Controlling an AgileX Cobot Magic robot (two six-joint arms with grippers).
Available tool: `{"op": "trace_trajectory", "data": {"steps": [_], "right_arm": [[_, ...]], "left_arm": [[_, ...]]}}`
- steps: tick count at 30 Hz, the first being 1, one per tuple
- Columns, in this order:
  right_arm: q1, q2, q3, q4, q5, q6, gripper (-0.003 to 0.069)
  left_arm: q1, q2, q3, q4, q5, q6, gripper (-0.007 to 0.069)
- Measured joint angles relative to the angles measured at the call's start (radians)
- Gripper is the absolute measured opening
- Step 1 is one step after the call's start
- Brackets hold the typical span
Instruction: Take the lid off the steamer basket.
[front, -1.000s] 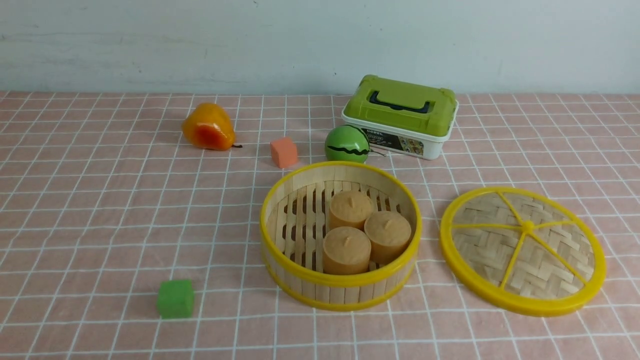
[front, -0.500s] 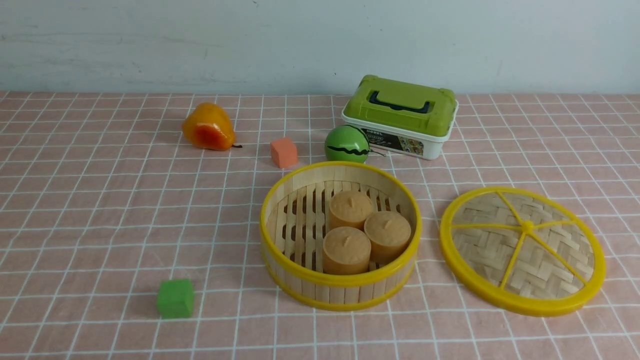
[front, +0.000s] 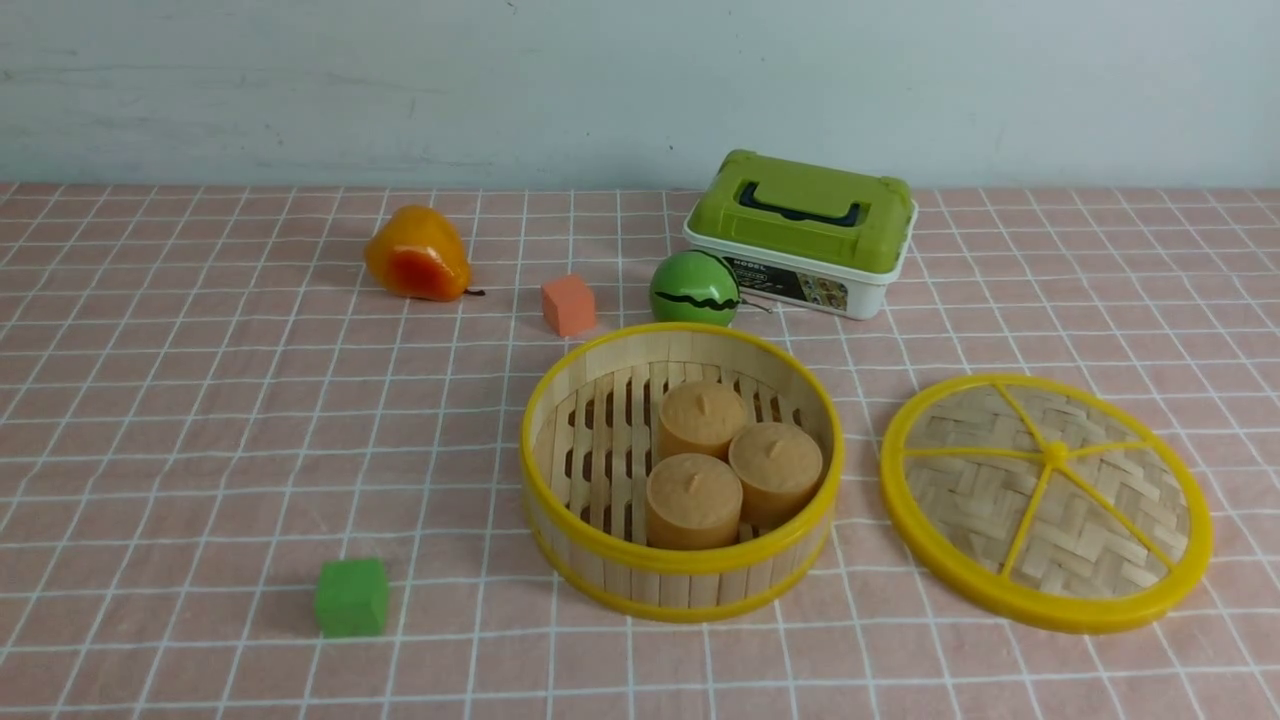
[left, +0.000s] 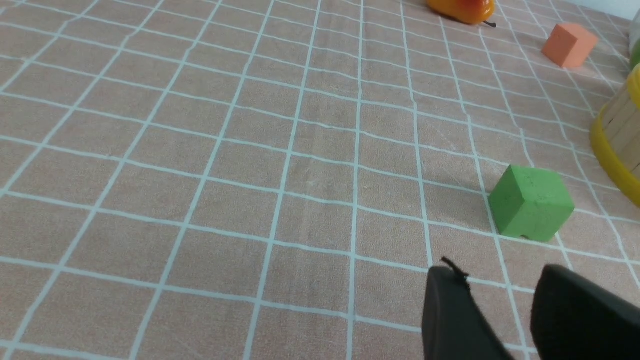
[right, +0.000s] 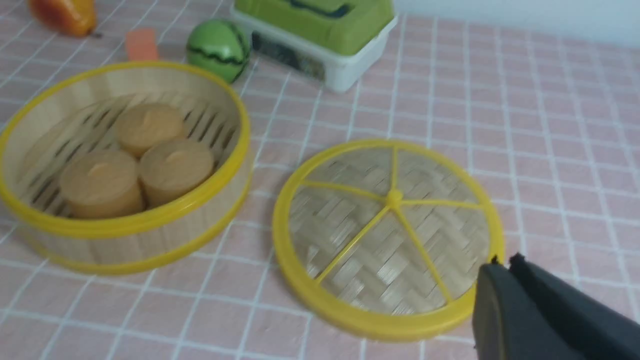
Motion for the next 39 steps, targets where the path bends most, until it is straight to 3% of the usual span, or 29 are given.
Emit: {"op": "trace_trajectory", "data": {"steps": [6, 11, 19, 39], "right_arm": [[0.0, -0.254, 0.316, -0.148, -0.195, 0.195, -0.0013], [0.0, -0.396, 0.499, -0.244, -0.201, 0.388, -0.0013], [-0.001, -0.4, 0.506, -0.262, -0.117, 0.415, -0.0013], [-0.04, -0.4, 0.502, -0.262, -0.102, 0.415, -0.0006]], "left_arm": [[0.0, 0.0, 0.0, 0.0, 0.0, 0.0, 0.0239], [0.0, 0.0, 0.0, 0.0, 0.0, 0.0, 0.0239], [0.0, 0.0, 0.0, 0.0, 0.0, 0.0, 0.0239], [0.0, 0.0, 0.0, 0.0, 0.0, 0.0, 0.0239]]}}
